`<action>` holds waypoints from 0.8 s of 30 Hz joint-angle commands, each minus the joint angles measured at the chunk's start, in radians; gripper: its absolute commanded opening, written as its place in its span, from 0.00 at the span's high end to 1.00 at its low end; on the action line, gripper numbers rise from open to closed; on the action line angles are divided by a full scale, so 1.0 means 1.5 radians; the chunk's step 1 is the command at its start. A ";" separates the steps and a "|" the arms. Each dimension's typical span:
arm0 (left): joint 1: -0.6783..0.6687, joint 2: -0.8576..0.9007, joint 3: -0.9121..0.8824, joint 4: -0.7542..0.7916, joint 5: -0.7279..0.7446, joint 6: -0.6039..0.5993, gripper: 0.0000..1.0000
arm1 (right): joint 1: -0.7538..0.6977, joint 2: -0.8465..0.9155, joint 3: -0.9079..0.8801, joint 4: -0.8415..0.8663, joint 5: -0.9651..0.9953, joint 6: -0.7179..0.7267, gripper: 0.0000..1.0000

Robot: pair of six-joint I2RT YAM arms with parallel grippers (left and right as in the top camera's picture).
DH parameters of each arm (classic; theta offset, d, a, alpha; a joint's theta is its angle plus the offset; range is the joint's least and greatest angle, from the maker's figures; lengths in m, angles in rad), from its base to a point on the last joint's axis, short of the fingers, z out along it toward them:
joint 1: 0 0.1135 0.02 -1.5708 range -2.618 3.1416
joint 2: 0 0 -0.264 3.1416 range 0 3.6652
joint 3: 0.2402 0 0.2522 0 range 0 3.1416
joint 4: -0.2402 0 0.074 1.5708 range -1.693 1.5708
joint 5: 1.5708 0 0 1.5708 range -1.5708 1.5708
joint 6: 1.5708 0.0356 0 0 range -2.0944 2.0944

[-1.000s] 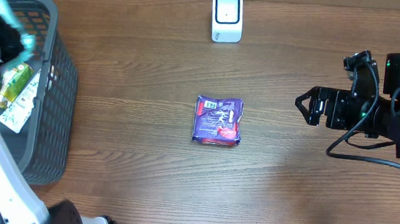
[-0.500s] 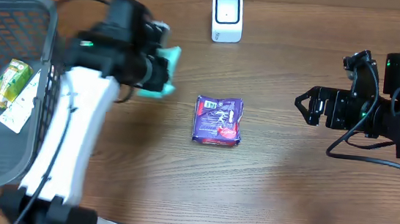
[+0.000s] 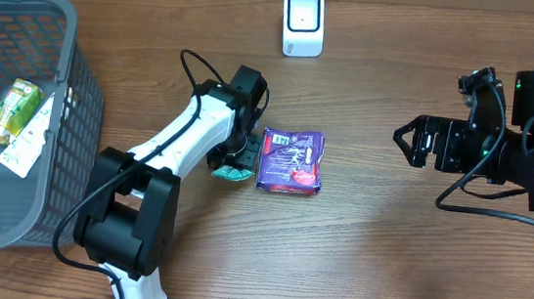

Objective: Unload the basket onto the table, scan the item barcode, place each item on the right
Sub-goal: 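Place the mint-green pack left of the purple bag and release, then reach into the basket and grasp the white-and-gold tube with left gripper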

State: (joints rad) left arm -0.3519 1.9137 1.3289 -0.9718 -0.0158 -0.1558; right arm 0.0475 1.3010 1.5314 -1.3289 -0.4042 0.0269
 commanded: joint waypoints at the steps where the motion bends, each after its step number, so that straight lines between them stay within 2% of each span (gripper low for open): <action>1: -0.002 -0.008 0.017 -0.008 -0.012 -0.022 0.25 | 0.003 -0.002 0.014 0.003 -0.006 0.002 0.00; 2: -0.002 -0.008 0.030 -0.019 -0.012 -0.022 0.13 | 0.003 -0.002 0.014 0.004 -0.006 0.002 0.00; 3: -0.001 -0.008 0.049 -0.034 -0.012 -0.022 0.05 | 0.003 -0.002 0.014 0.005 -0.006 0.002 0.00; 4: 0.000 -0.008 0.071 -0.049 -0.012 -0.021 0.03 | 0.003 -0.002 0.014 0.006 -0.006 0.002 0.00; 6: 0.001 -0.008 0.131 -0.084 -0.018 -0.021 0.02 | 0.003 -0.002 0.014 0.010 -0.006 0.002 0.00; 7: 0.004 -0.008 0.214 -0.128 -0.027 -0.021 0.02 | 0.003 -0.002 0.014 0.014 -0.005 0.002 0.00; 12: 0.042 -0.009 0.485 -0.272 -0.037 -0.022 0.02 | 0.003 -0.002 0.014 0.012 -0.006 0.002 0.00; 14: 0.078 -0.009 0.592 -0.343 -0.076 -0.051 0.02 | 0.003 -0.002 0.014 0.009 -0.005 0.002 0.00; 16: 0.130 -0.009 0.678 -0.406 -0.116 -0.079 0.00 | 0.003 -0.002 0.014 0.007 -0.005 0.002 0.00; 19: 0.229 -0.010 0.749 -0.463 -0.123 -0.082 0.00 | 0.003 -0.002 0.014 0.007 -0.005 0.002 0.00; 22: 0.344 -0.013 0.762 -0.479 -0.088 -0.086 0.00 | 0.003 -0.002 0.014 0.010 -0.005 0.001 0.00; 23: 0.413 -0.013 0.759 -0.479 -0.044 -0.086 0.01 | 0.003 -0.002 0.014 0.010 -0.005 -0.001 0.00; 24: 0.444 -0.013 0.755 -0.479 -0.025 -0.086 0.02 | 0.003 -0.002 0.014 0.009 -0.004 -0.001 0.00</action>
State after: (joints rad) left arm 0.1772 1.8965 2.4573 -1.6817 -0.1440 -0.2611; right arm 0.0475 1.3010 1.5314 -1.3197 -0.4046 0.0265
